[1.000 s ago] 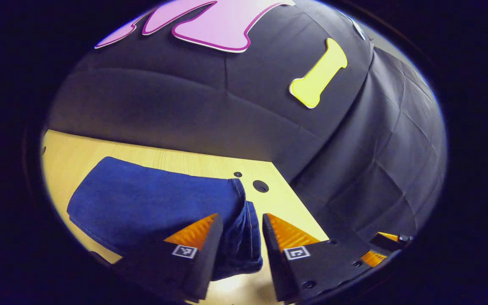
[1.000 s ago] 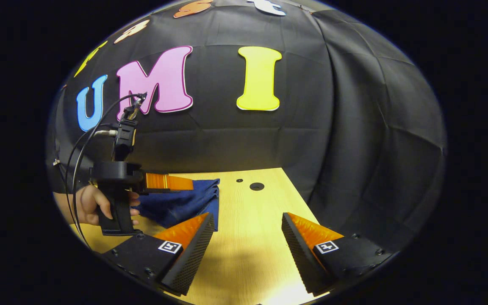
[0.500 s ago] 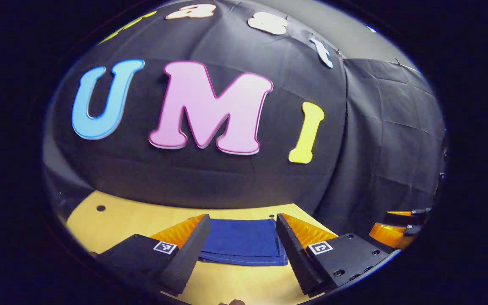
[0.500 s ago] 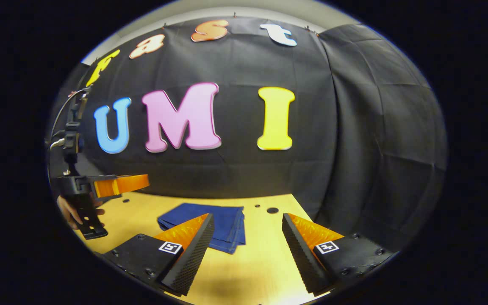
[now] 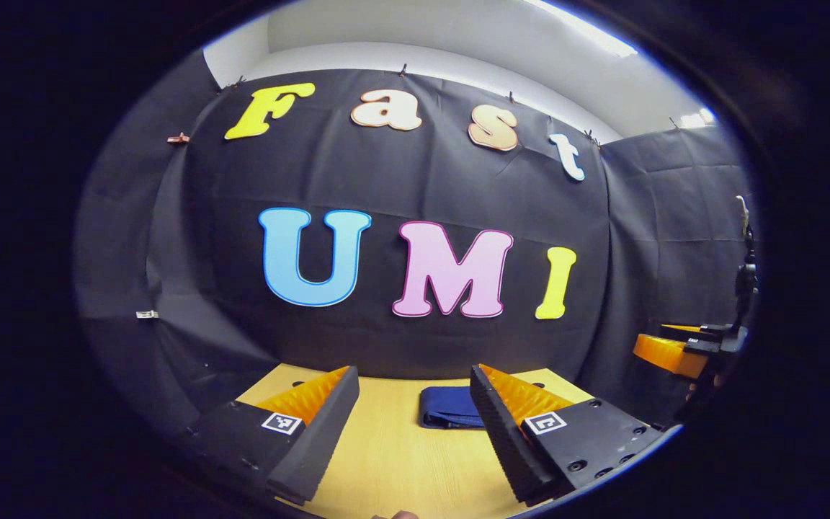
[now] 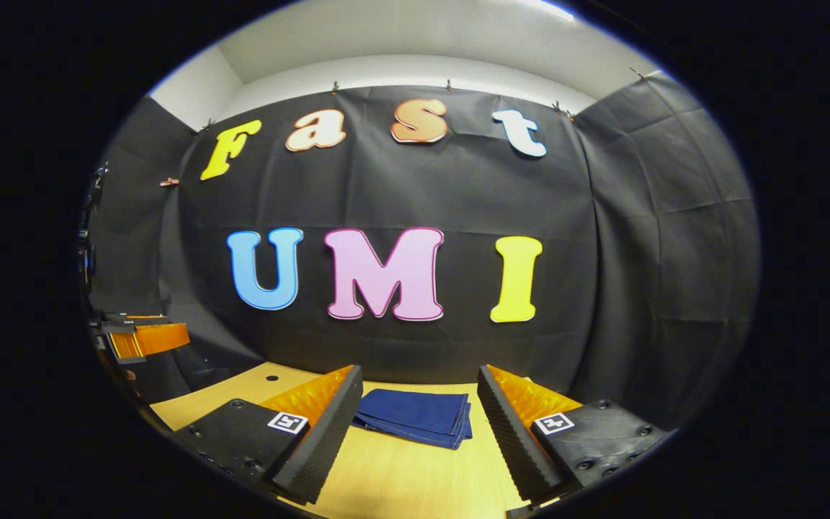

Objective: Grasp the waist and the cuffs of the jeans and fold them to make the two legs overlap; first hold the waist and fold one-third of the jeans toward the cuffs, then hold the cuffs and fold the remaining one-third in the same direction to finish folding.

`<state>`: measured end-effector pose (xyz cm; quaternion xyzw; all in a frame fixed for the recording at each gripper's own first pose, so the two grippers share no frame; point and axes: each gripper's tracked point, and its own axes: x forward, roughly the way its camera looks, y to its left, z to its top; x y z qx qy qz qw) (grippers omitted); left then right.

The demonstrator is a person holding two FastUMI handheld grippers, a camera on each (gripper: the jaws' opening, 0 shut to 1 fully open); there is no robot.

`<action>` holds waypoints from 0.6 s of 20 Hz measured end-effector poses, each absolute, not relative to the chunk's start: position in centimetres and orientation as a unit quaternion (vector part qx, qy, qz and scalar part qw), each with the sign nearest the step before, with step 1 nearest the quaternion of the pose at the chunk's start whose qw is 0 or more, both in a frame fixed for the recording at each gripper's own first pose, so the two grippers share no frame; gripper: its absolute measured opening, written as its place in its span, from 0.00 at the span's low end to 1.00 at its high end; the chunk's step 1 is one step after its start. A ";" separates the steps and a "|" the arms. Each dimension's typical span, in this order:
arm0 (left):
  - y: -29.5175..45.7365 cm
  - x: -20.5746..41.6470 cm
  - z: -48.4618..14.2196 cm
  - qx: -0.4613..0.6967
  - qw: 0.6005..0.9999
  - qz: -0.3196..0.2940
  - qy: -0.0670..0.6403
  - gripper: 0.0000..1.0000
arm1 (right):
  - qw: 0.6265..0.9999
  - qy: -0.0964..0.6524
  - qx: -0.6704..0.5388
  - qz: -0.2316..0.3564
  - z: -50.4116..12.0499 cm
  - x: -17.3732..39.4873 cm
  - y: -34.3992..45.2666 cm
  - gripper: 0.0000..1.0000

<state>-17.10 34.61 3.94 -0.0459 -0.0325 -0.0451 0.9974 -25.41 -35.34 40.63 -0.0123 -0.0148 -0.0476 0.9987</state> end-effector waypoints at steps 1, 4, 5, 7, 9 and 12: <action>35.5 -18.0 3.4 -0.047 0.998 -0.038 -0.029 0.96 | 0.999 -0.014 -0.017 -0.042 40.7 -26.1 -34.4 1.00; 37.0 -19.1 2.4 -0.044 0.999 -0.021 -0.019 0.96 | 1.000 -0.011 -0.014 -0.026 40.2 -26.9 -32.1 0.98; 36.9 -19.0 2.4 -0.041 0.999 -0.018 -0.016 0.96 | 1.000 -0.012 -0.014 -0.022 40.2 -26.9 -31.5 1.00; 36.9 -19.3 2.5 -0.041 0.999 -0.017 -0.012 0.96 | 1.000 -0.013 -0.014 -0.014 40.4 -27.1 -30.6 0.98; 37.1 -19.4 2.3 -0.047 0.999 -0.018 -0.012 0.96 | 1.000 -0.020 -0.016 -0.014 40.9 -27.3 -30.3 0.98; 37.2 -19.7 2.3 -0.047 0.999 -0.024 -0.009 0.96 | 1.000 -0.019 -0.015 -0.017 40.6 -27.9 -30.3 0.98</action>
